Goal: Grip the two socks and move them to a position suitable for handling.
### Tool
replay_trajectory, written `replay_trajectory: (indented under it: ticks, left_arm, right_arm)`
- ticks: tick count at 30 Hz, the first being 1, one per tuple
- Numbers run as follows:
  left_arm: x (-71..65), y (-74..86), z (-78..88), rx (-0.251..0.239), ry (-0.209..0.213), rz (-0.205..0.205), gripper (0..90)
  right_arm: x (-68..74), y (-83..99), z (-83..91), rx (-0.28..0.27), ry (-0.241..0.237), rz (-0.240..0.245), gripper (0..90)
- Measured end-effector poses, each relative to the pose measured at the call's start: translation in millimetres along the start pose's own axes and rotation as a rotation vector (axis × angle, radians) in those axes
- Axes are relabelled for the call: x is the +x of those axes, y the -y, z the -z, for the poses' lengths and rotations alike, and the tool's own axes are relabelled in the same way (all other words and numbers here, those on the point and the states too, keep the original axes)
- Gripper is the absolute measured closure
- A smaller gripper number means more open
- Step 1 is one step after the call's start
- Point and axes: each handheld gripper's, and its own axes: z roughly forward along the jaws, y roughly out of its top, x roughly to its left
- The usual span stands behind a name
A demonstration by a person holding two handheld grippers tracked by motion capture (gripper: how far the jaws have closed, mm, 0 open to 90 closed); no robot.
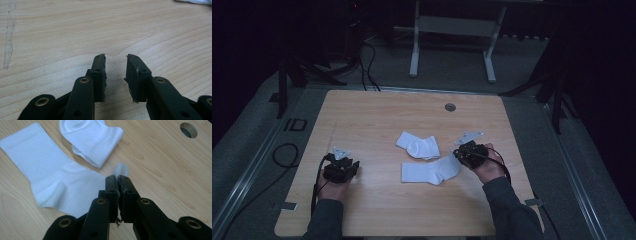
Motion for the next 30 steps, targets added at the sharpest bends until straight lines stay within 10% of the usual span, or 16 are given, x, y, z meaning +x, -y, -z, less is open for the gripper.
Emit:
replay_trajectory:
  ticks: [14,24,30]
  left_arm:
    - [-2.8,-3.7,-5.6,0.008,0.011,-0.011,68.8]
    - [-2.1,-5.0,-6.1,0.003,0.006,-0.012,68.7]
    - [-1.4,-5.6,-5.4,-0.001,0.006,-0.008,68.7]
  right_arm:
    - [-20.4,20.9,5.5,-0.005,-0.029,-0.035,85.7]
    - [-29.6,28.3,8.4,-0.009,0.036,-0.059,64.5]
    - [-29.0,33.1,-10.1,0.063,0.027,-0.04,83.7]
